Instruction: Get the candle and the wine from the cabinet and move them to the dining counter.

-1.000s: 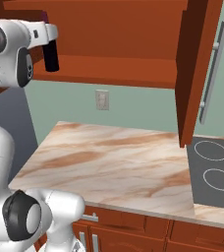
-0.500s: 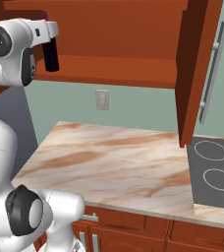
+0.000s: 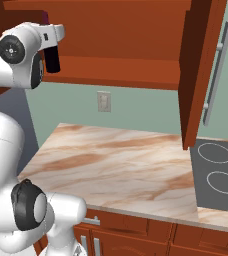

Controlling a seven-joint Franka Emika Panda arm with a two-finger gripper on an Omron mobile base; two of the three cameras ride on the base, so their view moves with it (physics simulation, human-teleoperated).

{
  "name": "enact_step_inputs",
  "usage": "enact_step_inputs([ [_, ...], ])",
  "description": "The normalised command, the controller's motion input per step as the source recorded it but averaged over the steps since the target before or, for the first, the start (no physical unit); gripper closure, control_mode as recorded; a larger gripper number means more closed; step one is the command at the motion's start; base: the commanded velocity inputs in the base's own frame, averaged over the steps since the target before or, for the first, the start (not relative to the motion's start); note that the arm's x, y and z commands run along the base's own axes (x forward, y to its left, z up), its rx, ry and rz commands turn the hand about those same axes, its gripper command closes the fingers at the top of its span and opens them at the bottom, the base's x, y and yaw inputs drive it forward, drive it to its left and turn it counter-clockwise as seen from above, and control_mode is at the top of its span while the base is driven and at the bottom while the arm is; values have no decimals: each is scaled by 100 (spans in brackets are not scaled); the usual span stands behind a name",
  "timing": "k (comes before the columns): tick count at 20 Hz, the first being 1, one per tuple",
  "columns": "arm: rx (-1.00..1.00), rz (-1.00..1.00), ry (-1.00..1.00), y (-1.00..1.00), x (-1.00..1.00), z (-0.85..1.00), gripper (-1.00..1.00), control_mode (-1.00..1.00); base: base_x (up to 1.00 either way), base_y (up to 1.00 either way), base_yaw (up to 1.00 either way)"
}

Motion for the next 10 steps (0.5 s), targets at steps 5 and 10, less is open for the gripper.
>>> enact_step_inputs([
  [5, 1, 2, 0, 1, 27, 0, -100, -100, 0, 0, 0],
  [10, 0, 2, 0, 11, 17, 0, -100, -100, 0, 0, 0],
])
